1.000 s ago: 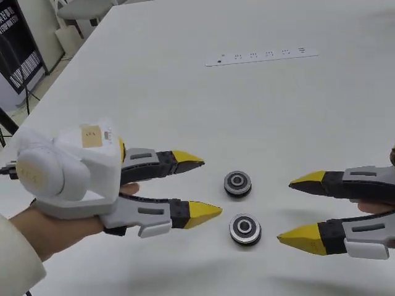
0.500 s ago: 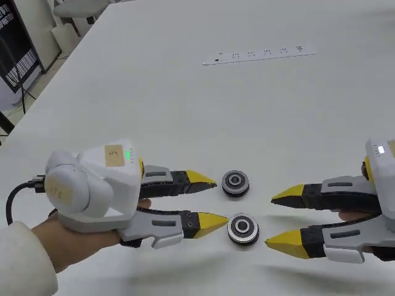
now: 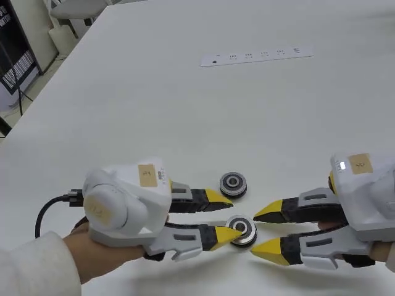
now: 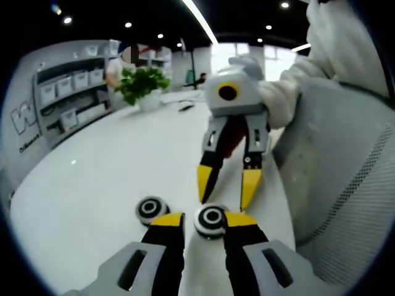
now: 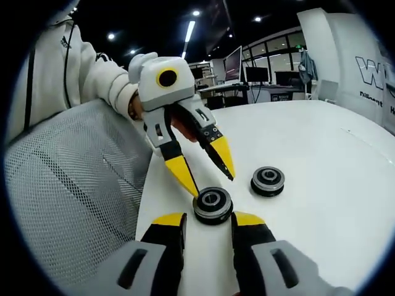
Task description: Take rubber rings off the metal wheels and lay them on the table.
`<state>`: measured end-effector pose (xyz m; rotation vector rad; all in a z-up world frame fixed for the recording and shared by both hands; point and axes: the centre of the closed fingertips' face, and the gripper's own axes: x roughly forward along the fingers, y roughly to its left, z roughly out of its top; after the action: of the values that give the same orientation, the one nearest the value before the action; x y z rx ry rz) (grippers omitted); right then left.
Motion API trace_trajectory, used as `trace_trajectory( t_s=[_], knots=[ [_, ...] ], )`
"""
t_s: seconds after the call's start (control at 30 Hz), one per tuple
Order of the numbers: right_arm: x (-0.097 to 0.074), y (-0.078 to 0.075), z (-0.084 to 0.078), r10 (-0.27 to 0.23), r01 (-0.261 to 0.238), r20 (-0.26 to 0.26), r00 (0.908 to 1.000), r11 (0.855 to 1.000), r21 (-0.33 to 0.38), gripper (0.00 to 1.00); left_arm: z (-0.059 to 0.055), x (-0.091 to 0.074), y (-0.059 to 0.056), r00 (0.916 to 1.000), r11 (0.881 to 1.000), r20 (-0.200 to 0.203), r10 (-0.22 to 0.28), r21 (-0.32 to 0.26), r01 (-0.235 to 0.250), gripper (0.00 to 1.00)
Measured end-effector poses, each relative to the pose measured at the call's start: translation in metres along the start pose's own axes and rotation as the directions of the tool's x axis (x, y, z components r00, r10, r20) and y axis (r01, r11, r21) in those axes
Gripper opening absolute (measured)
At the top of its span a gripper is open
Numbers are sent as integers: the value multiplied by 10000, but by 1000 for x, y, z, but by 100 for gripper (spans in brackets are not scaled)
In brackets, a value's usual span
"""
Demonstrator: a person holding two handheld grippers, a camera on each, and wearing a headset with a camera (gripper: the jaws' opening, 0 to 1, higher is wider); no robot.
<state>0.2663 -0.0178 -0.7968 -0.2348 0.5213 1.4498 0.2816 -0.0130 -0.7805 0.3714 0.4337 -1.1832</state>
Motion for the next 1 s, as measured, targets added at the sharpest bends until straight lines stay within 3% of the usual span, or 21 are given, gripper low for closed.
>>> trace_trajectory(
  t_s=[0.2, 0.5, 1.0],
  knots=[
    [2, -2, -2, -79, 79, -90, 9999, 10000, -18, 26, -5, 2, -4, 9998, 9999, -173, -105, 132, 108, 22],
    [3, -5, -3, -115, 115, -46, 9999, 9999, 78, 25, -7, 7, -9, 9997, 9986, -79, -251, 473, 254, 15],
    [3, -6, -3, -128, 128, -42, 9999, 9999, -65, 20, -4, 7, -11, 9997, 9997, 95, -242, -2, 242, 14]
  ],
)
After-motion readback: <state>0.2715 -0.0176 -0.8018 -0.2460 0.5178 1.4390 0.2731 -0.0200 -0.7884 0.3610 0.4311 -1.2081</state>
